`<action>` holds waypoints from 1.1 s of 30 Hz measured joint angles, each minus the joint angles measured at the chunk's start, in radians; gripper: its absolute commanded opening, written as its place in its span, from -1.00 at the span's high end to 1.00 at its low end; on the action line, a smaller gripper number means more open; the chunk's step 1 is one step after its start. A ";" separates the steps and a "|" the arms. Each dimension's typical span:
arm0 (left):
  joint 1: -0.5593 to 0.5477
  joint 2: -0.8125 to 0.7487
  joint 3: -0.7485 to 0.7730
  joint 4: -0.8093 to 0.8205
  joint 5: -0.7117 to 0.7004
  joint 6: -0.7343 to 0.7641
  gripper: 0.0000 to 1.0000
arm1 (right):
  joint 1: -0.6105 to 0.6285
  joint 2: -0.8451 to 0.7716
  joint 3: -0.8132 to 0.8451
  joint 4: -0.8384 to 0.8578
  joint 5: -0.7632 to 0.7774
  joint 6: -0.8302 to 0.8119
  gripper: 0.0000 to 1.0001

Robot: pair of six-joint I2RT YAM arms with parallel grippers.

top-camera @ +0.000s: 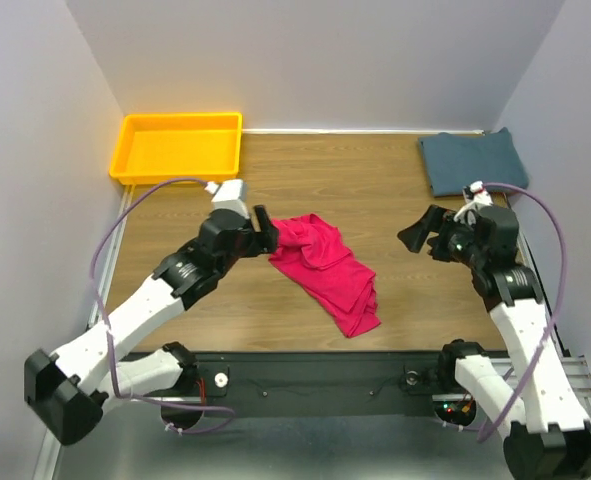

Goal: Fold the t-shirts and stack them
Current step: Flatten the tshirt out

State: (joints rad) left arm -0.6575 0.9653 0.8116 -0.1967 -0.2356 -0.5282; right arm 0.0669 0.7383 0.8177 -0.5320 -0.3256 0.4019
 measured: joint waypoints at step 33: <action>-0.398 1.218 0.879 -0.200 -0.290 0.115 -0.17 | 0.000 0.098 -0.182 -0.062 0.135 0.119 -0.63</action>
State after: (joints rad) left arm -1.0557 2.1838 1.6905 -0.3965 -0.5251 -0.4133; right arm 0.0669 0.8364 0.6361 -0.5941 -0.1902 0.5205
